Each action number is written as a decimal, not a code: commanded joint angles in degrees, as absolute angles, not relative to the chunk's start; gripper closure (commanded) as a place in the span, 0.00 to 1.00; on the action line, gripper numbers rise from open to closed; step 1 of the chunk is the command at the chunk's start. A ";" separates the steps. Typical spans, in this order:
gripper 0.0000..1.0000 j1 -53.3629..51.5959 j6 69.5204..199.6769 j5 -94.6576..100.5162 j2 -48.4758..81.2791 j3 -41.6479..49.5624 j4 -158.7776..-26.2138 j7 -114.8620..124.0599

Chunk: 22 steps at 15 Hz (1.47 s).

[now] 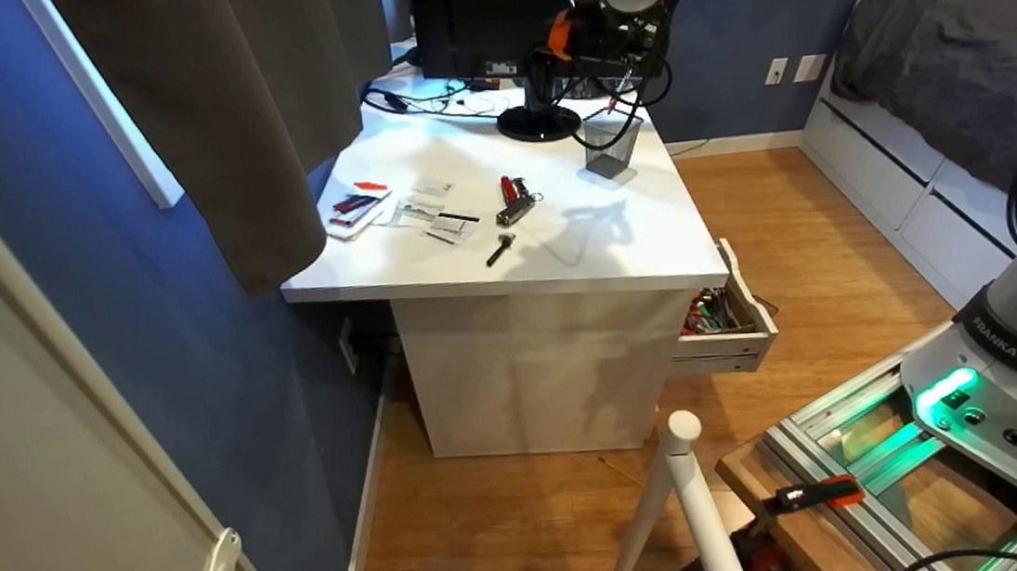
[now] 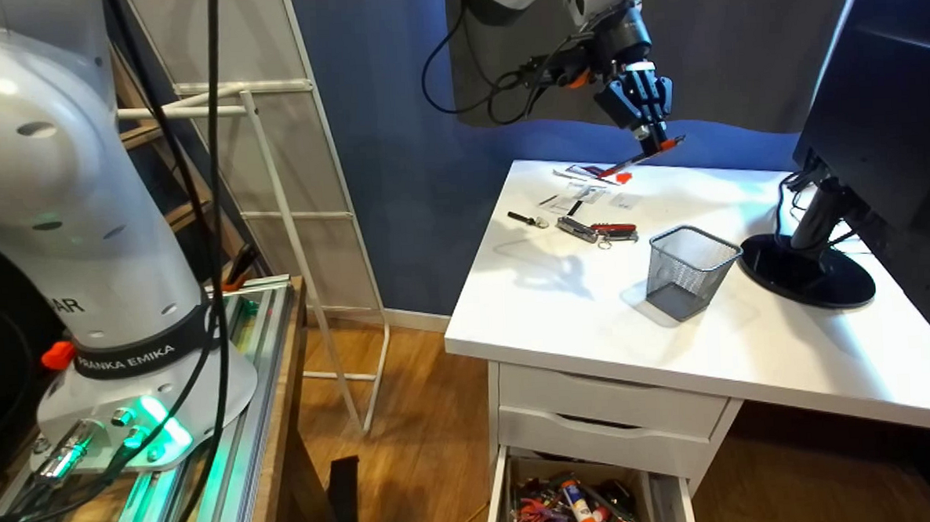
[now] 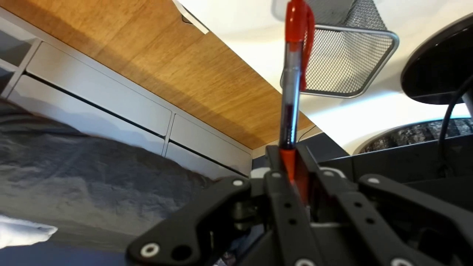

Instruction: Pick up the orange pen and put it in the gray pen holder

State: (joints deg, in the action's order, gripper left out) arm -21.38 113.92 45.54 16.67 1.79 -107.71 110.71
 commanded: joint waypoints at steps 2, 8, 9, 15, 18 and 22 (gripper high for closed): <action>0.97 -14.84 113.83 41.77 17.51 -0.86 -105.73 109.02; 0.97 -11.57 115.92 36.43 20.28 -0.42 -103.22 109.41; 0.97 -11.90 116.05 37.90 20.77 0.06 -102.90 110.98; 0.97 -14.03 115.09 47.72 24.52 2.13 -100.23 123.83; 0.97 -14.45 113.42 52.05 26.54 1.79 -99.24 128.75; 0.97 -15.25 110.56 56.34 29.52 1.34 -97.90 134.51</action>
